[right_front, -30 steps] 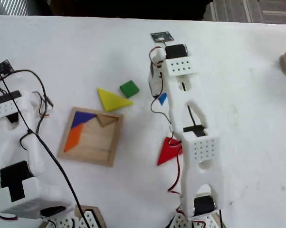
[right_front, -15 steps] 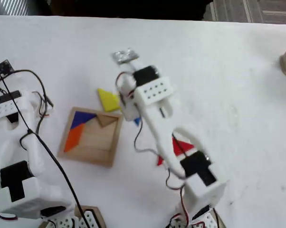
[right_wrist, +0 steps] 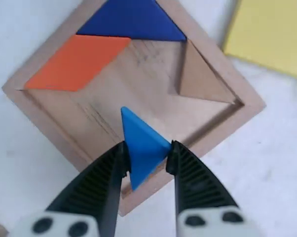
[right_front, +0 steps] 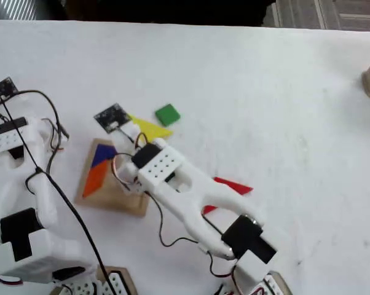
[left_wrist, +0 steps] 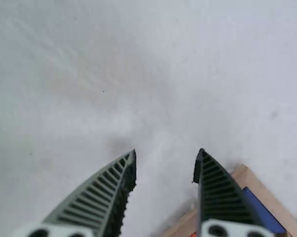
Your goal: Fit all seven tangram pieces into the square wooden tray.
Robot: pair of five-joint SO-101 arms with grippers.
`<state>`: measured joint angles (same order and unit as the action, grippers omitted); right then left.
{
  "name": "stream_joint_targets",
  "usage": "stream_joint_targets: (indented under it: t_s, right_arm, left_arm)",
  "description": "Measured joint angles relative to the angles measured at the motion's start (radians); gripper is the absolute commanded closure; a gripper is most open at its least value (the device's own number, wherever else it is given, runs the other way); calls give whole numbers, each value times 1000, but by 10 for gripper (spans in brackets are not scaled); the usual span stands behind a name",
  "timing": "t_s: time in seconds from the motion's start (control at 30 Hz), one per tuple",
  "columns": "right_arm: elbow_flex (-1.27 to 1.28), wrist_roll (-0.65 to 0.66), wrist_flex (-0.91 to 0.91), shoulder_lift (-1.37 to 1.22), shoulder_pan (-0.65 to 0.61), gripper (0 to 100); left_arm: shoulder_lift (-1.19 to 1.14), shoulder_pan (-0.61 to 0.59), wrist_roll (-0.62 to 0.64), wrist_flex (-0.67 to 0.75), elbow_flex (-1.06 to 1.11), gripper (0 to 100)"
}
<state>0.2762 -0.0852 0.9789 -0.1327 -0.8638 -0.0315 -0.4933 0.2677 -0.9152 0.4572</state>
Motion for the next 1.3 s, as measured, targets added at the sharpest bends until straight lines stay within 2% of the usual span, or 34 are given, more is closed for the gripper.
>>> stream_joint_targets:
  t_s: [0.1, 0.17, 0.23, 0.37, 0.6, 0.77, 0.83, 0.9, 0.93, 1.0, 1.2, 1.3]
  right_arm:
    - [2, 0, -2, -12, -21, 790]
    - [2, 0, -3, -29, -20, 766]
    - [2, 12, -2, -31, -14, 765]
    - [2, 149, 57, 6, -23, 765]
    - [2, 310, 230, 242, 12, 765]
    - [6, 405, 371, 404, 118, 781]
    - [40, 414, 407, 445, 178, 846]
    - [103, 420, 408, 466, 244, 951]
    - [144, 422, 396, 471, 278, 993]
    - [239, 422, 339, 477, 344, 953]
    - [485, 428, 144, 479, 542, 980]
    - [557, 428, 81, 479, 632, 981]
  left_arm:
    - [0, 0, 0, 12, 0, 801]
    - [0, 0, 0, 17, 0, 801]
    - [0, 0, 0, 17, 0, 801]
    - [0, 0, 0, 23, 0, 801]
    - [0, 0, 0, 23, 0, 801]
    - [0, 5, -3, 23, 0, 801]
    - [0, 18, -3, 23, 0, 801]
    - [0, 37, -21, 23, 14, 801]
    - [0, 48, -51, 23, 26, 801]
    - [6, 77, -89, 23, 54, 801]
    - [170, 153, -118, 23, 209, 804]
    - [299, 181, -118, 23, 298, 874]
